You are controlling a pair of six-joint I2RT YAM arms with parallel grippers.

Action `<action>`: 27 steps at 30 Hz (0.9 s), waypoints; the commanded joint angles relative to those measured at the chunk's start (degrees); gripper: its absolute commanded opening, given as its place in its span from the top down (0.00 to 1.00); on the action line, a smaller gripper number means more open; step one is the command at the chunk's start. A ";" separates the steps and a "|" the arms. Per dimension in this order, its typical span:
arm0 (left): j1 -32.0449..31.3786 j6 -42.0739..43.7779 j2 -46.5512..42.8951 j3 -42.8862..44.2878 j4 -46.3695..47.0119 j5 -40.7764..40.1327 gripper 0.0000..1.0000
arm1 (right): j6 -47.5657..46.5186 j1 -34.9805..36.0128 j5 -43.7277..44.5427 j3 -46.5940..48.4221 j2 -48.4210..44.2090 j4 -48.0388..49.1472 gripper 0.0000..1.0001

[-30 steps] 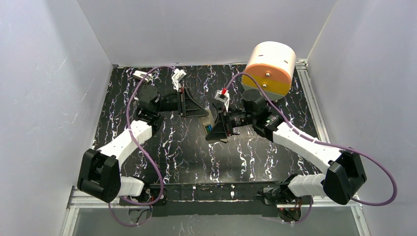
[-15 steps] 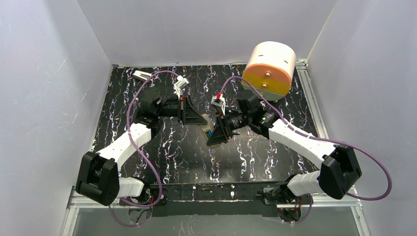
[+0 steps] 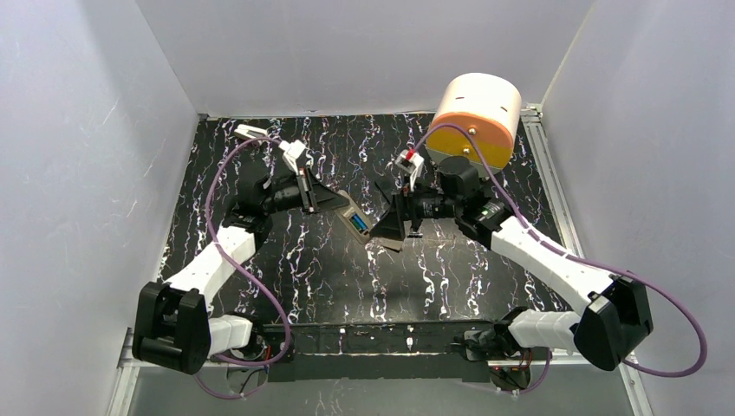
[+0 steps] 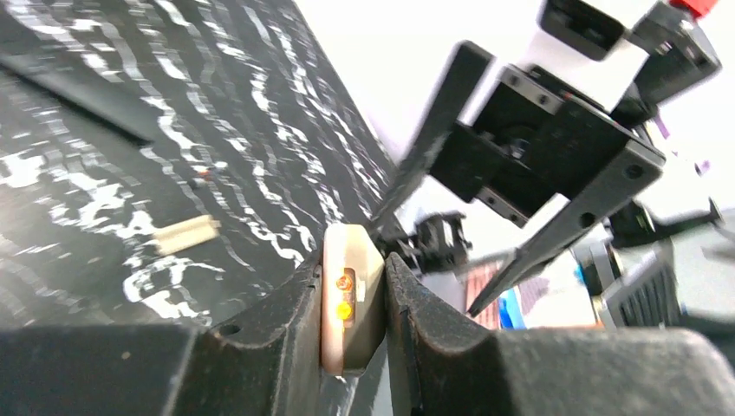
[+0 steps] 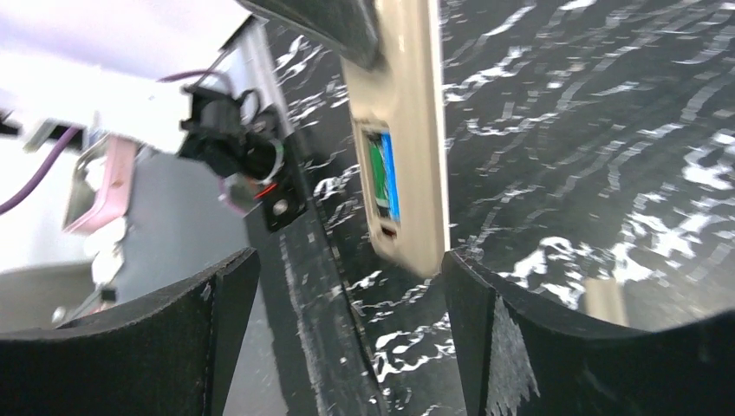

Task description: Load the batteries into the remote control

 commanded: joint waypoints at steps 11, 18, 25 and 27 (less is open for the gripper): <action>7.33 7.27 -6.97 -1.94 -27.19 -28.49 1.00 | -21.03 -2.58 29.13 -1.16 9.14 -11.20 0.30; 7.98 9.05 -6.03 -0.08 -32.60 -29.69 1.00 | -28.52 -1.36 29.77 2.31 16.00 -13.61 0.29; 8.66 8.23 -4.07 0.02 -31.49 -28.41 1.00 | -29.48 0.49 29.84 1.37 18.49 -11.62 0.28; 8.81 7.84 -3.40 0.16 -31.21 -27.87 1.00 | -29.62 1.30 30.04 0.91 19.23 -10.87 0.32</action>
